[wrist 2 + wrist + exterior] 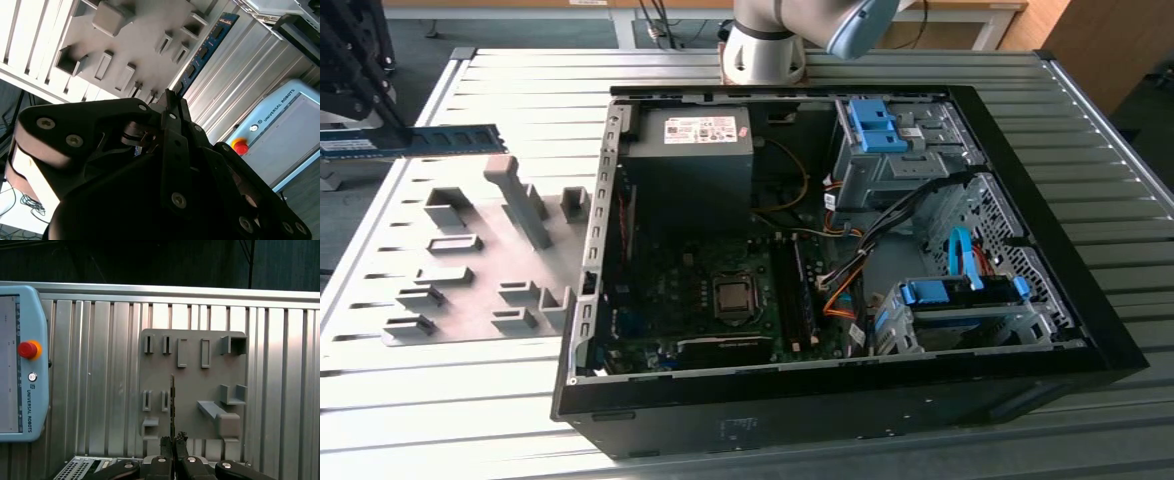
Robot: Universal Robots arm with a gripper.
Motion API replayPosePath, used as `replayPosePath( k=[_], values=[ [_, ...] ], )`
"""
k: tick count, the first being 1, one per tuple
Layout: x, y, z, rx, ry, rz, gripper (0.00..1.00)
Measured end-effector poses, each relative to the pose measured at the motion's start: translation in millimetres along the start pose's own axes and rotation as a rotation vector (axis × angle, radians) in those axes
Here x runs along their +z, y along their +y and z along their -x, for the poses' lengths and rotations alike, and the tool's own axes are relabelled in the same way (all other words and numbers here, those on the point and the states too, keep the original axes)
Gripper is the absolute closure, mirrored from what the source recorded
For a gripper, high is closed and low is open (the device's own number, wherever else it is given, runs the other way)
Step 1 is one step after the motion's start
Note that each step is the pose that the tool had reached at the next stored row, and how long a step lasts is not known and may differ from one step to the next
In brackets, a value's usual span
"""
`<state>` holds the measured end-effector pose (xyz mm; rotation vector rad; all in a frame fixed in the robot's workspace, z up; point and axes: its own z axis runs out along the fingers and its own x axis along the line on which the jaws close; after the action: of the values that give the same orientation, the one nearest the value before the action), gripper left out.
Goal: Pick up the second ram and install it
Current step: 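Pick up the second ram and move it above second insertion slot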
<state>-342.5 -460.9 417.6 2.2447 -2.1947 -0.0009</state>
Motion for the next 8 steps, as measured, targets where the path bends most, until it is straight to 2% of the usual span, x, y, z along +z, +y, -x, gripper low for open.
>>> replayPosePath(
  k=[8],
  values=[
    [-0.1, -8.0, -0.2, 0.000, 0.0001, 0.0001, 0.86]
  ],
)
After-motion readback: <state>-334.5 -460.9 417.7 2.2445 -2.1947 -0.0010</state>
